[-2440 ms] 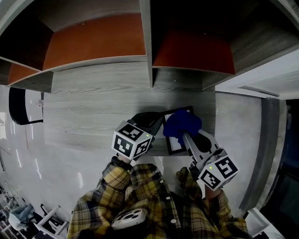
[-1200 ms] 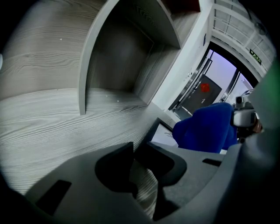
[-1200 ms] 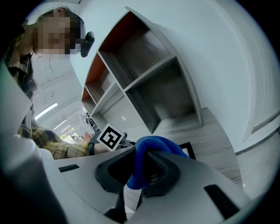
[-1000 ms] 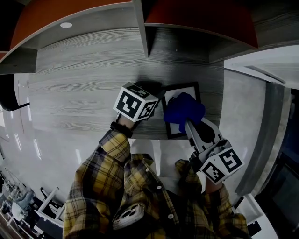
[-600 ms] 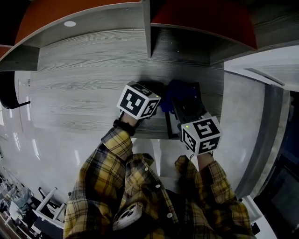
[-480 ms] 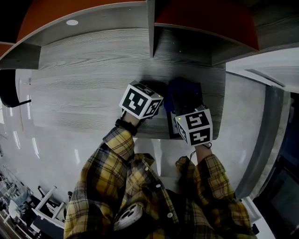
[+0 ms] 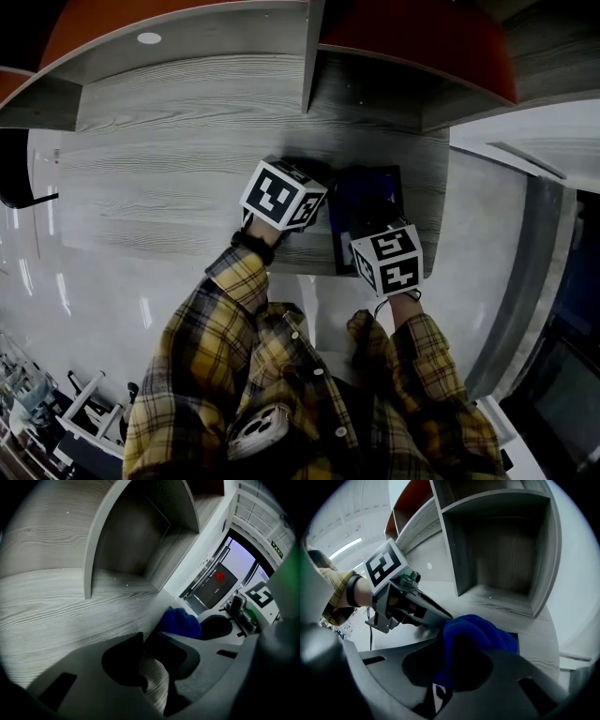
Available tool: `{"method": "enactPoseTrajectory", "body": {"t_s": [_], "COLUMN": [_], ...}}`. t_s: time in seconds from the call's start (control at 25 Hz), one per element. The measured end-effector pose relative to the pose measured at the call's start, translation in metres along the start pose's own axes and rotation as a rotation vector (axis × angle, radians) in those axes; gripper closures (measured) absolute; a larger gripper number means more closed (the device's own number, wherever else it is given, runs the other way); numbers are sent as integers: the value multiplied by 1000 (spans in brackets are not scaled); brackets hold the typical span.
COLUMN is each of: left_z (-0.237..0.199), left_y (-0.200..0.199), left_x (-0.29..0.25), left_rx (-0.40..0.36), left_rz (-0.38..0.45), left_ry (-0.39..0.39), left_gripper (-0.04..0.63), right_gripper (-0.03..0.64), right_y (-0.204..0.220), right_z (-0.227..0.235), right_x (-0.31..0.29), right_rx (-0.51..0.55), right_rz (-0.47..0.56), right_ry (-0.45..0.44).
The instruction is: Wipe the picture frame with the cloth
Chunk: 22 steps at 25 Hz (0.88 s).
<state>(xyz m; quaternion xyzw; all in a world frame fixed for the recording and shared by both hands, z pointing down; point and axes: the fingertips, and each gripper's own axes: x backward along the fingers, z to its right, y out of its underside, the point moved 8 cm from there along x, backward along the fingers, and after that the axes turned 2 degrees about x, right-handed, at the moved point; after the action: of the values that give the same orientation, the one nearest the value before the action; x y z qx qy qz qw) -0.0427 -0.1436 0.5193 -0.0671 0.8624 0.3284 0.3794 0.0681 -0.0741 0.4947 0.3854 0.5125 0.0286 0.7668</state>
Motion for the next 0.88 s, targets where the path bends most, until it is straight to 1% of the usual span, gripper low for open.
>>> {"method": "enactPoseTrajectory", "body": {"t_s": [0.12,0.64,0.76,0.88], "left_z": [-1,0,0,1], "left_y": [1,-2,-1,-1], "left_x": [0,1,1,0], "left_rx": [4,-4,-7,-10], "left_rz": [-2,3,6,9], "left_ry": [-1,-4,-6,-8], "left_gripper": [509,509,509,509], "right_gripper": [569,569,569,569], "right_y": [12,73,75,60], "right_z": [-7,-39,-38,-31], "right_x": [10,59,64,75], "right_rx": [-27,-78,-101,-117], "right_rz": [-26,-141,-135,-75], "right_ry": [-22,-105,-126,-123]}}
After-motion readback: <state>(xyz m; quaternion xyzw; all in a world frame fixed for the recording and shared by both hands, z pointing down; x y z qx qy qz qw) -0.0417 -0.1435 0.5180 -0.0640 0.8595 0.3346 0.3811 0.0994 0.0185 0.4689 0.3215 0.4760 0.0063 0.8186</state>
